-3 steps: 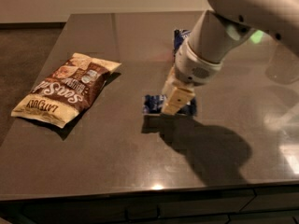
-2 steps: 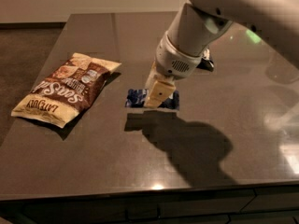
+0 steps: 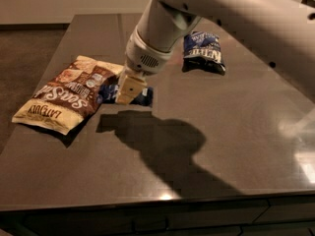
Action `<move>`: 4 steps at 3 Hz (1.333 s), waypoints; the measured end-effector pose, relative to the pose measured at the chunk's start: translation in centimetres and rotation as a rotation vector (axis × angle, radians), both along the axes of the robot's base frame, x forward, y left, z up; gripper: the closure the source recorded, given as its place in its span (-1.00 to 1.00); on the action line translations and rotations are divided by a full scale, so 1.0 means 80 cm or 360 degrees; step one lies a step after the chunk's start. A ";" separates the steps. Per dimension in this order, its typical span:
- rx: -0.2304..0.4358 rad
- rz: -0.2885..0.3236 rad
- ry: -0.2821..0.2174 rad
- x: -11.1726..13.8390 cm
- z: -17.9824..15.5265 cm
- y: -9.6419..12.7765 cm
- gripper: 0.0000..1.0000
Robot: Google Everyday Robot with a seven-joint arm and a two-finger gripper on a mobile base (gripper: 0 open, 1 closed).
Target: Move rxbar blueberry near brown chip bag
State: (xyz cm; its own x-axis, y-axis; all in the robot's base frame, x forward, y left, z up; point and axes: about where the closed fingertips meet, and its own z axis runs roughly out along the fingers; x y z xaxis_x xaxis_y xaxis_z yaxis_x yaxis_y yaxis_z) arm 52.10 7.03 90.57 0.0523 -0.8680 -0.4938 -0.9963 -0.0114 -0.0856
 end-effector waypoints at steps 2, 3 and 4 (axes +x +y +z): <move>0.0001 0.0014 -0.0070 0.034 0.004 0.078 0.52; -0.0012 0.0000 -0.0089 0.043 0.005 0.095 0.05; -0.0014 0.0002 -0.0092 0.043 0.005 0.098 -0.41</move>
Offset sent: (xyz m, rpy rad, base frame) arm 0.0455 0.0908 0.0045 -0.0150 -0.0694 -0.0129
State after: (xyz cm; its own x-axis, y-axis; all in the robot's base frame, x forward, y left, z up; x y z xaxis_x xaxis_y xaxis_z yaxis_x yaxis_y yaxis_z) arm 55.57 14.85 90.99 0.0818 -0.8722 -0.4823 -0.9896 -0.0137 -0.1431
